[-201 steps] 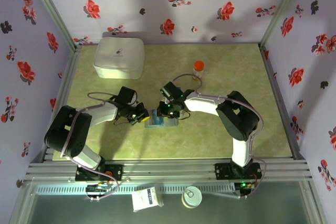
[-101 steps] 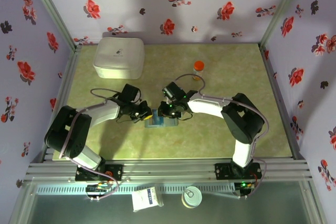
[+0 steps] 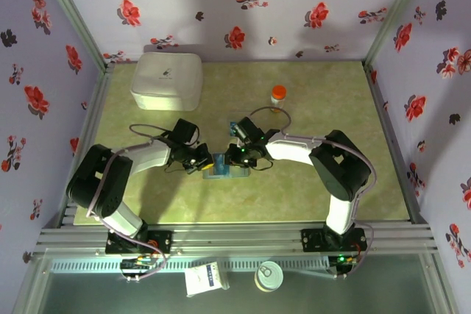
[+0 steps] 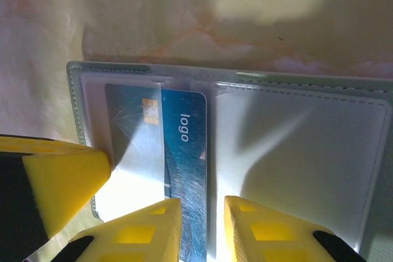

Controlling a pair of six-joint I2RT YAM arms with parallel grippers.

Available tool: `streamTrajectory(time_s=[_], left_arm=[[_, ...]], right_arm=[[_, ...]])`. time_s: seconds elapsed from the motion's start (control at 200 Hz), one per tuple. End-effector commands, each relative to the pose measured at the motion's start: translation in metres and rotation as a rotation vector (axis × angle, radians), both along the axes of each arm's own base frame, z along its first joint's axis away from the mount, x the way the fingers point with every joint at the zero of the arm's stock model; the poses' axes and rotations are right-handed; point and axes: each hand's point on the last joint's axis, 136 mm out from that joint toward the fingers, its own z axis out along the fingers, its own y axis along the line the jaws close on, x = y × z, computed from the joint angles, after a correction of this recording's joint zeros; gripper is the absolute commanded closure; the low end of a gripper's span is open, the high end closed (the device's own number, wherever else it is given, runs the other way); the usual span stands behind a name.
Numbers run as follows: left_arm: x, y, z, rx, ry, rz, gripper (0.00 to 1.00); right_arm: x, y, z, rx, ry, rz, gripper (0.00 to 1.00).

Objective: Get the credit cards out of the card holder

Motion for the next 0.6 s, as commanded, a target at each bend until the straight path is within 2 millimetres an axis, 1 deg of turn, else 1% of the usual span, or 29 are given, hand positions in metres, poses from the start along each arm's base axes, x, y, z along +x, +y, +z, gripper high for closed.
streamTrajectory(time_s=[0.0,0.31,0.595], left_arm=[[-0.0025,0.0022,-0.0063,0.038,0.013,-0.019,0.97],[-0.0032,0.0034,-0.0072,0.049,0.020,-0.021,0.97],[-0.0040,0.0046,-0.0103,0.058,0.029,-0.022,0.97]], right_arm=[[0.0005,0.0018,-0.0022,0.031,0.018,-0.013,0.75],[0.0014,0.0067,-0.0068,0.070,0.037,-0.017,0.75],[0.0017,0.0040,-0.0095,0.066,0.044,-0.024,0.75]])
